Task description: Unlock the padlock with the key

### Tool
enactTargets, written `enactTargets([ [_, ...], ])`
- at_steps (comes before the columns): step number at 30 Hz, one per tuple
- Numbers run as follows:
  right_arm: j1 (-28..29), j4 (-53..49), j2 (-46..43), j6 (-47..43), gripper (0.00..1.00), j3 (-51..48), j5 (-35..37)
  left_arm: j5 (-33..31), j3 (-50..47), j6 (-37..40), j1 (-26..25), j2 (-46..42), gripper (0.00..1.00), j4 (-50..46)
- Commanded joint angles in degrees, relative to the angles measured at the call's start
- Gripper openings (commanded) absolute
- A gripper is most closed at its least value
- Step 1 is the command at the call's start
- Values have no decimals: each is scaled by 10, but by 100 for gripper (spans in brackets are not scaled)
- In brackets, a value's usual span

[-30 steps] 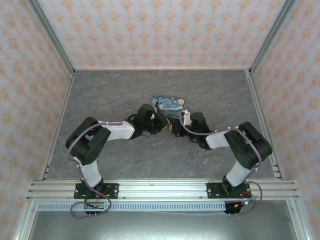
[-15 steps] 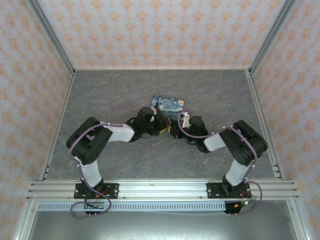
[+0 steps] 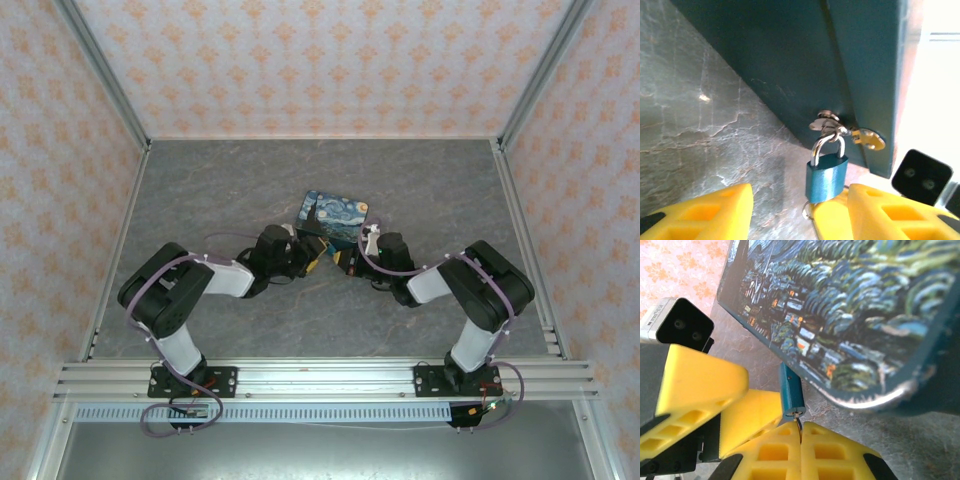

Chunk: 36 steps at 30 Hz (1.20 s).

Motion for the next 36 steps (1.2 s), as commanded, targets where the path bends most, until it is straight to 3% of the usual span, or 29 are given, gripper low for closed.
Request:
enactTargets([
  [1,7,29,-14,24,0,16,-8,-25,-2,-43,-2,22,50,84],
  [25,8,35,6,63,0,37,-24,-24,32,-53,-16,58,33,87],
  [34,8,29,-6,63,0,35,-17,-30,31,-52,-18,53,17,77],
  [36,8,8,-20,48,4,32,-8,-31,30,-53,-18,50,13,71],
])
